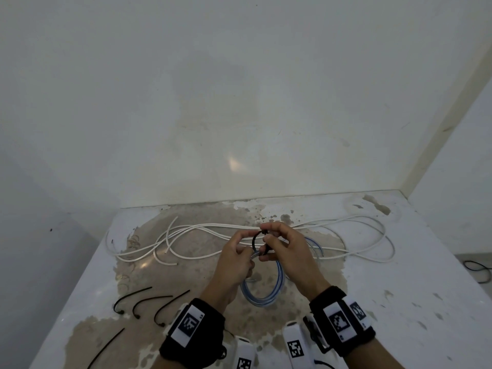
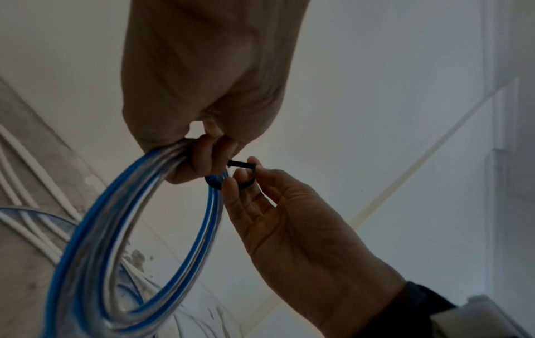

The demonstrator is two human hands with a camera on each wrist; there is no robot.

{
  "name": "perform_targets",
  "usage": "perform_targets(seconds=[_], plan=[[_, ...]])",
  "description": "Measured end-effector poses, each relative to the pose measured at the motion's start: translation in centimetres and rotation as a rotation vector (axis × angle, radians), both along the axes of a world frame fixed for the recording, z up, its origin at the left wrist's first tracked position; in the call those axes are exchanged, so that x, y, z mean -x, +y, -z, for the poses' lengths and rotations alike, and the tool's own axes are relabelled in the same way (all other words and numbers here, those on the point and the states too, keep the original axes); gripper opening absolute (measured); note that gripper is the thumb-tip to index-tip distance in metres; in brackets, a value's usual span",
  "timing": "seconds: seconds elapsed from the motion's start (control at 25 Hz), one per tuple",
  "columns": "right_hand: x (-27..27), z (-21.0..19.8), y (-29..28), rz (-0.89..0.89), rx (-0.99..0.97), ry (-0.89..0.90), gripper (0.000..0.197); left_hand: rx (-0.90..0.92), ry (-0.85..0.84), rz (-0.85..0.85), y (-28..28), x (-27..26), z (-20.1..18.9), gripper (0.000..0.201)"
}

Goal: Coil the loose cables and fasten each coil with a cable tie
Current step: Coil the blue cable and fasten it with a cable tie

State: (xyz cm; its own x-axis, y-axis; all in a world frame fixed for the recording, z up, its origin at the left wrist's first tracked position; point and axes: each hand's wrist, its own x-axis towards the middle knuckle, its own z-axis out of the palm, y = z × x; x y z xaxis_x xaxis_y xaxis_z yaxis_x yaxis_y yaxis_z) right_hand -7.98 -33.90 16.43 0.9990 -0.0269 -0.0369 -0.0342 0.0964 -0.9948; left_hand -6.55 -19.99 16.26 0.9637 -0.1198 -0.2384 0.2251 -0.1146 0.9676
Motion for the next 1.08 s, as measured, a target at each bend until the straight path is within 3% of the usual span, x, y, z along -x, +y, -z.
perform_targets(seconds=[0.28,0.52,0.76,1.08], plan=[[-0.3,-0.3,-0.7,-0.052,0.013,0.07,0.021,0.017,0.016,0.058,0.1,0.0,0.3,0.047],[-0.1,-0.4,-0.2,-0.114,0.009,0.049,0.024,0.046,0.036,-0.029,0.2,0.0,0.6,0.039],[0.4,0.2,0.2,-0.057,-0.084,-0.005,0.024,0.107,0.113,-0.123,0.4,-0.7,0.9,0.036],[-0.1,0.5,0.3,0.014,-0.143,0.026,0.02,0.108,0.123,-0.106,0.3,-1.1,0.9,0.036]])
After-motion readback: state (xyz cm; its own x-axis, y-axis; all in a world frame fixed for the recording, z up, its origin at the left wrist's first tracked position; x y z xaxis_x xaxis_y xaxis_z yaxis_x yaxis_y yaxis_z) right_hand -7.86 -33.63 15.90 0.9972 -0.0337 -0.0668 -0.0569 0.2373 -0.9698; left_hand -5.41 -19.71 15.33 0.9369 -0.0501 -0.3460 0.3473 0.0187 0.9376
